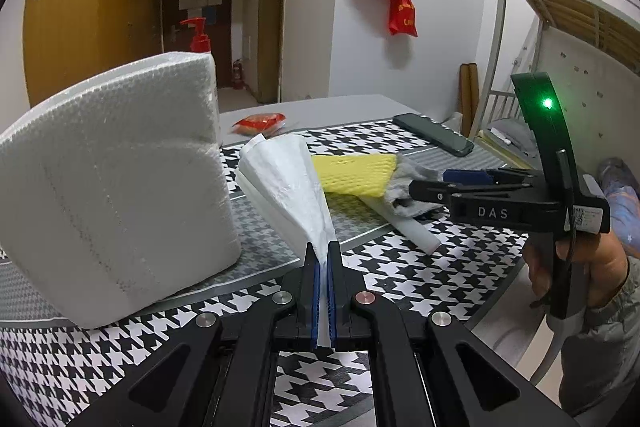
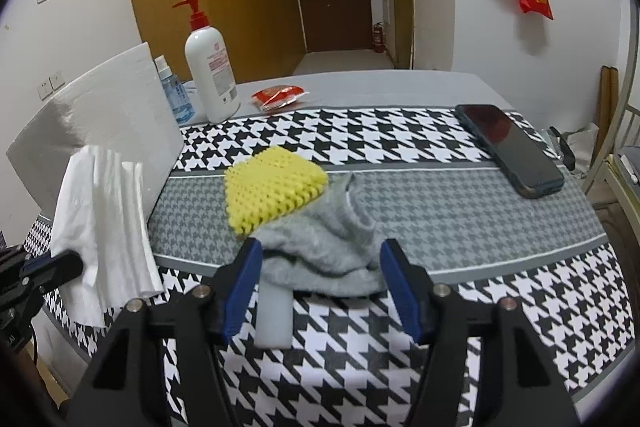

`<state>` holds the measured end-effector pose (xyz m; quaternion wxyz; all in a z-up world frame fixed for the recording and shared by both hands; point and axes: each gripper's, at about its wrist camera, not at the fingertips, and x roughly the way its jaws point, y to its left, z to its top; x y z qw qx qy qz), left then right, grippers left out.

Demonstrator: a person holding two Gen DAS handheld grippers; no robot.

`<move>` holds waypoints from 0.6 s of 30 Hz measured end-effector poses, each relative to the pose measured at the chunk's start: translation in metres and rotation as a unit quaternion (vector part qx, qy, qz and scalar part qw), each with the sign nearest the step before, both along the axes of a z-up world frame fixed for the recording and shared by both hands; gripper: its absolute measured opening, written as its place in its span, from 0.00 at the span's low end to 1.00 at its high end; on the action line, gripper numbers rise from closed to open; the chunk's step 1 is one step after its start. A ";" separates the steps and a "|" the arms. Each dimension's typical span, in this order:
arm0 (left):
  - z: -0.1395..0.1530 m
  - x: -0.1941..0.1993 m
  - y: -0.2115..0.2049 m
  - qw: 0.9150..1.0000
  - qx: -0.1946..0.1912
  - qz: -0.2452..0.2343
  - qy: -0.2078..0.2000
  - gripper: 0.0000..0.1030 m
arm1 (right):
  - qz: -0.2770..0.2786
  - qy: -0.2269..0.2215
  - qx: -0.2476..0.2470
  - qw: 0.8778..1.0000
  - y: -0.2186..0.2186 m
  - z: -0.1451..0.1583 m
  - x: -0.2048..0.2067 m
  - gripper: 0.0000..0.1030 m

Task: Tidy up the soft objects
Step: 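Move right gripper to the grey cloth while left gripper holds the paper towel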

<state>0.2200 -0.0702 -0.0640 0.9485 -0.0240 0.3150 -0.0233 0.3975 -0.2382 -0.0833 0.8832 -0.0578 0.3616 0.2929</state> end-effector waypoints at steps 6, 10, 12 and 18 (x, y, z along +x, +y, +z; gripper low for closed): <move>0.001 0.002 0.005 1.000 -0.003 0.003 0.000 0.03 | -0.016 0.009 -0.016 1.000 0.007 -0.006 0.013 0.64; 0.000 0.003 0.006 1.000 -0.006 0.003 0.003 0.03 | -0.015 0.011 -0.017 1.000 0.009 -0.008 0.016 0.64; 0.000 0.004 0.004 1.000 -0.008 0.000 0.002 0.03 | -0.020 0.016 -0.013 1.000 0.008 -0.010 0.019 0.64; -0.002 0.008 0.006 1.000 -0.015 -0.005 0.004 0.03 | -0.010 0.019 -0.006 1.000 0.006 -0.011 0.015 0.35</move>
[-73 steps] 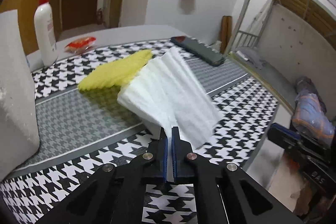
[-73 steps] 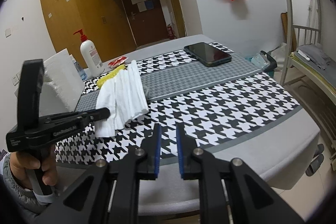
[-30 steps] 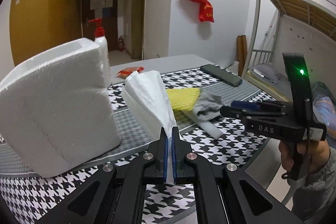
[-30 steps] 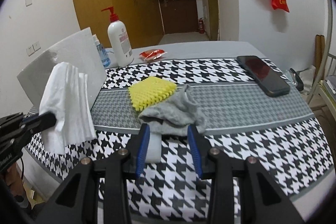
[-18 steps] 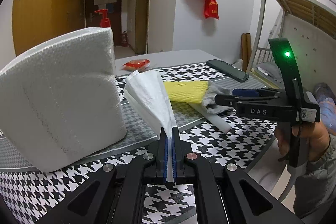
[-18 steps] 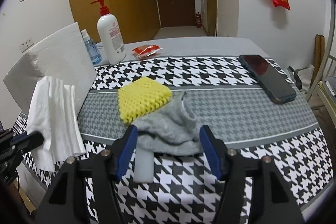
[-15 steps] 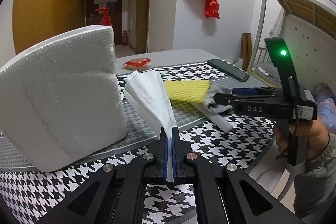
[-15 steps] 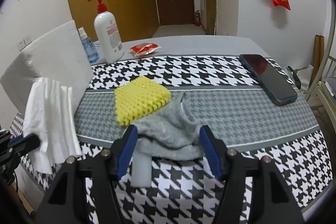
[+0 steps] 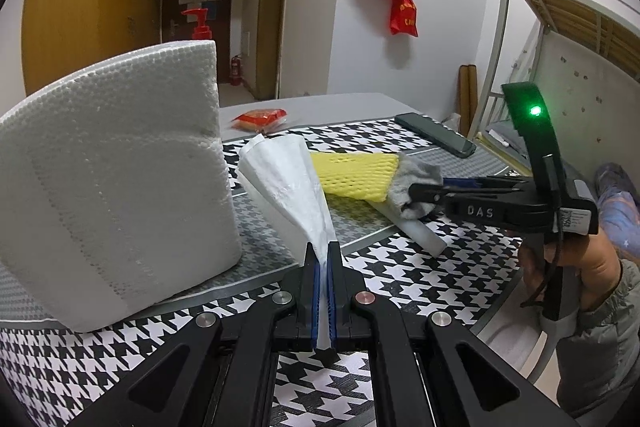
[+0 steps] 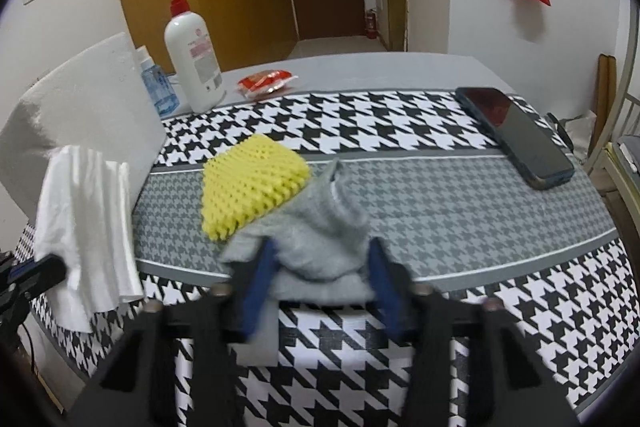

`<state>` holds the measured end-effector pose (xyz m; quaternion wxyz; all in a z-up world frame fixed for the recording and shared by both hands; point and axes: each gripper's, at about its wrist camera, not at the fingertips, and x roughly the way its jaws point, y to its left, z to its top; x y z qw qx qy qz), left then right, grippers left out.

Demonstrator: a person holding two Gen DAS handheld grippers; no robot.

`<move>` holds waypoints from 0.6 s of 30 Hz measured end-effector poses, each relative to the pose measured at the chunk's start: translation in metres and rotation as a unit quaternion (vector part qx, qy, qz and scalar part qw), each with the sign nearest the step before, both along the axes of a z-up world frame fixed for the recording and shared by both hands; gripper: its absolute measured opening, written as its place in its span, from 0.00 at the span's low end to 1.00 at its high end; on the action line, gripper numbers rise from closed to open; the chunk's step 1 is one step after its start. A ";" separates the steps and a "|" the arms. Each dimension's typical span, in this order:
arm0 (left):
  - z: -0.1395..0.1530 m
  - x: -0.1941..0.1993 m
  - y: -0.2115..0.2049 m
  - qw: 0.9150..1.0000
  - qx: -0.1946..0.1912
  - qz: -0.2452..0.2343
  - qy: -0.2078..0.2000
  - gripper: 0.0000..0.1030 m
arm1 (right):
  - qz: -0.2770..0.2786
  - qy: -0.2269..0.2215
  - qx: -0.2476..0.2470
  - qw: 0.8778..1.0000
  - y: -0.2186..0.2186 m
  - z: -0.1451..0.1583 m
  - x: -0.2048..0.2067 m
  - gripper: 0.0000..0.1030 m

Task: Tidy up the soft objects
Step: 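Move right gripper to the grey cloth while left gripper holds the paper towel, then close right gripper on the grey cloth and lift it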

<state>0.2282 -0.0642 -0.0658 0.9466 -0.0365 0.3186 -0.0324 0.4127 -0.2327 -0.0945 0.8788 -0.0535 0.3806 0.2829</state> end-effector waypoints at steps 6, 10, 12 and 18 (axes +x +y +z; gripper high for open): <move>0.002 0.000 0.000 1.000 -0.001 -0.008 -0.004 0.03 | -0.003 -0.002 0.033 0.999 -0.010 0.007 -0.005 0.26; 0.006 -0.002 0.000 1.000 0.000 -0.012 -0.010 0.03 | -0.011 -0.015 0.050 0.999 -0.022 0.021 -0.013 0.26; 0.009 -0.003 0.000 1.000 0.001 -0.013 -0.014 0.03 | -0.014 -0.024 0.053 0.998 -0.026 0.028 -0.017 0.26; 0.015 -0.012 0.000 0.999 0.002 -0.019 -0.026 0.03 | -0.014 -0.048 0.065 0.997 -0.037 0.046 -0.034 0.26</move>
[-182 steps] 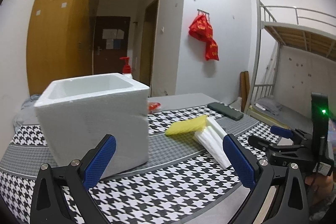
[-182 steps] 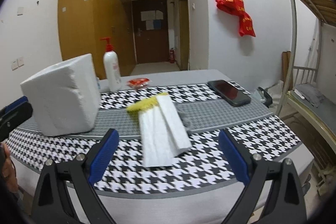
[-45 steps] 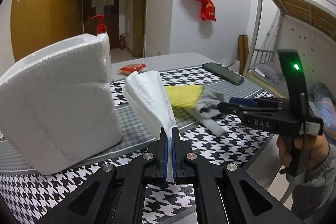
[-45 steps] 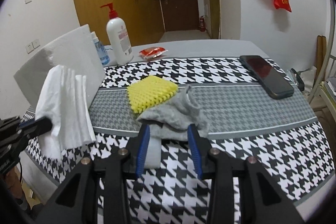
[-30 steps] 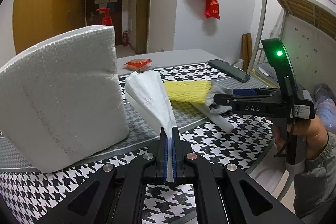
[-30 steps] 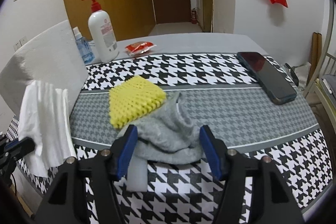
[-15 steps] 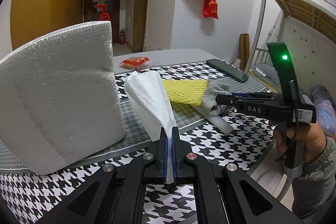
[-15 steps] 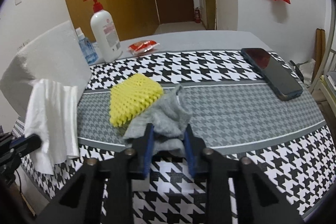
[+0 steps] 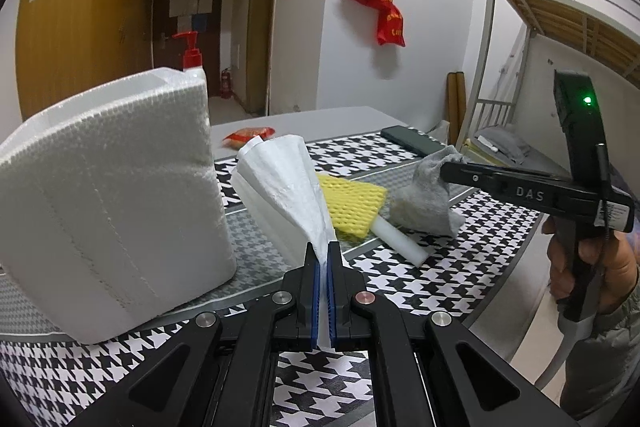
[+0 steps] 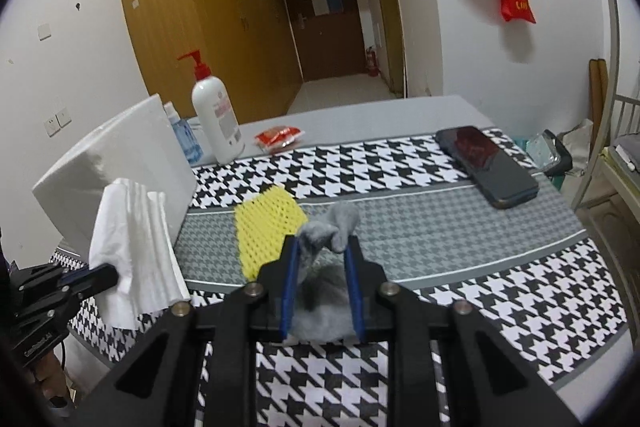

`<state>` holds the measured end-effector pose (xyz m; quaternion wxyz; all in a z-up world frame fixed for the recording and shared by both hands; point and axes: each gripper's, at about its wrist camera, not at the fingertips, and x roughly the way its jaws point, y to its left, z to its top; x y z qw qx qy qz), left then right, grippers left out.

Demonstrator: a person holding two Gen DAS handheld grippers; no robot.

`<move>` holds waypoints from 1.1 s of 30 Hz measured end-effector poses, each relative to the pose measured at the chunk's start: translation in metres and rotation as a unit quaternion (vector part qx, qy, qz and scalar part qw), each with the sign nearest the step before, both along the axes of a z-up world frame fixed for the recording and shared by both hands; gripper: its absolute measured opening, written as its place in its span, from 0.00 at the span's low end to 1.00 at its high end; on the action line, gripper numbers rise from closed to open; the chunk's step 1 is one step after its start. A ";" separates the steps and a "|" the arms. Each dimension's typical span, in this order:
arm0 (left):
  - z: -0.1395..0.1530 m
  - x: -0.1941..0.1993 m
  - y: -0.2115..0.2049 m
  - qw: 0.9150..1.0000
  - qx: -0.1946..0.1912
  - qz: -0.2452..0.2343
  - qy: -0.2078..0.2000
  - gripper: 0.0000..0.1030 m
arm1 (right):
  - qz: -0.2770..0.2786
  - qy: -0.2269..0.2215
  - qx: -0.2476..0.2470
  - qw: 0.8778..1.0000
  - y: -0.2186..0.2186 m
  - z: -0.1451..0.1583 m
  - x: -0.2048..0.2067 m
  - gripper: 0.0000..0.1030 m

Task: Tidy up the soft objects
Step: 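Close right gripper on the grey cloth and lift it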

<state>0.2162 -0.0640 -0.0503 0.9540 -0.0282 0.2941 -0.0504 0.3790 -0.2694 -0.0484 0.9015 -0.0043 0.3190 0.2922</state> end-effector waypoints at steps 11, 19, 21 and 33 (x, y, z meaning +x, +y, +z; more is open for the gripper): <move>0.005 -0.010 -0.001 1.000 0.003 -0.013 -0.008 0.03 | -0.028 -0.036 -0.004 0.999 -0.027 0.017 -0.041 0.26; 0.004 -0.012 -0.004 1.000 0.003 -0.029 -0.007 0.03 | -0.093 0.006 -0.055 0.994 -0.040 -0.021 -0.032 0.34; 0.005 -0.012 -0.002 0.999 0.003 -0.031 -0.008 0.03 | -0.113 0.003 -0.061 0.992 -0.046 -0.024 -0.033 0.49; 0.003 -0.017 0.007 0.999 -0.002 -0.046 -0.010 0.03 | -0.098 -0.001 -0.072 0.993 -0.026 -0.031 -0.046 0.66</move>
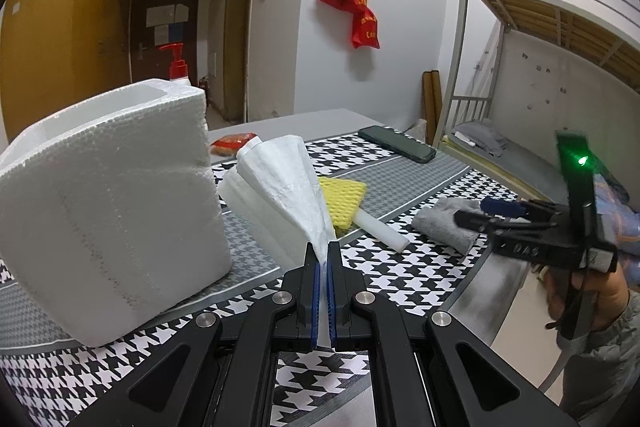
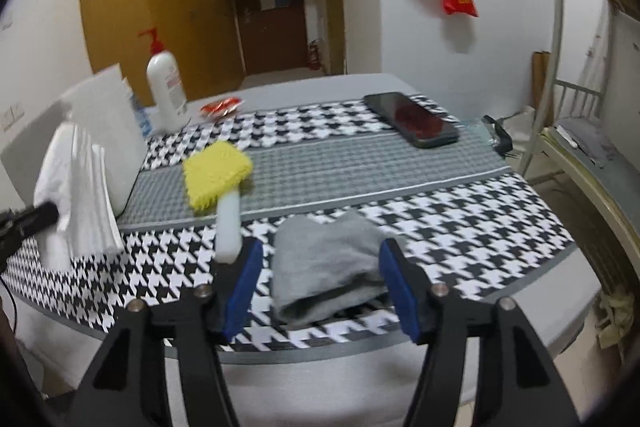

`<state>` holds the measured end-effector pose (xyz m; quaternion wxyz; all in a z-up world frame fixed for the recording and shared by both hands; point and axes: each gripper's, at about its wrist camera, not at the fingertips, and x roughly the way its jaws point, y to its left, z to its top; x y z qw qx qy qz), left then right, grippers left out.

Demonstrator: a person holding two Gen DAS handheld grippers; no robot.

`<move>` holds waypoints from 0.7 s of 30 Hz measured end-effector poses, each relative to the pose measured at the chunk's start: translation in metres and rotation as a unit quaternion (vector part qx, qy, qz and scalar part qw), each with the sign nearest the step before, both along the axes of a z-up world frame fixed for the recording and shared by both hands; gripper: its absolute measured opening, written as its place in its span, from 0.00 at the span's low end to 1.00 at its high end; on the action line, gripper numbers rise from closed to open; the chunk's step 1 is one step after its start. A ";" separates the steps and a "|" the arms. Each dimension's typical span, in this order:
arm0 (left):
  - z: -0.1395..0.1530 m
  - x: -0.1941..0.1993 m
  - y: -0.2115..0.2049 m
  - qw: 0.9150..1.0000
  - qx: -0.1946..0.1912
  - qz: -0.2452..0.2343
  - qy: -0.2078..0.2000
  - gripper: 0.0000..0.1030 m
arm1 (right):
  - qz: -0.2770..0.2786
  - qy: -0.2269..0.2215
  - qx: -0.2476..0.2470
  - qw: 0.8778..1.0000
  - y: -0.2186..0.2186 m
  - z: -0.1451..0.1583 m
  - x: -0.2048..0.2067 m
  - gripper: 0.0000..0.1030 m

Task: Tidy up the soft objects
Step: 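Close right gripper on the grey cloth and lift it, then carry the paper towel and grey cloth over the white foam box with both grippers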

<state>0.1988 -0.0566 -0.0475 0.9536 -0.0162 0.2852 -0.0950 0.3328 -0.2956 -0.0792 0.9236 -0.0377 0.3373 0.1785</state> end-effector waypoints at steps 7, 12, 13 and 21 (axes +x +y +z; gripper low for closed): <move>-0.002 -0.003 0.006 1.000 -0.008 -0.003 0.000 0.03 | -0.009 0.016 -0.039 0.999 0.008 -0.017 0.014 0.68; -0.005 -0.003 0.011 1.000 -0.014 -0.001 0.002 0.03 | -0.010 0.022 -0.054 0.998 0.015 -0.026 0.019 0.68; -0.005 -0.004 0.011 1.000 -0.015 -0.001 0.001 0.03 | -0.009 0.024 -0.052 0.998 0.015 -0.027 0.020 0.68; -0.006 -0.009 0.018 1.000 -0.021 0.002 0.000 0.03 | -0.016 0.026 -0.063 0.998 0.020 -0.031 0.023 0.70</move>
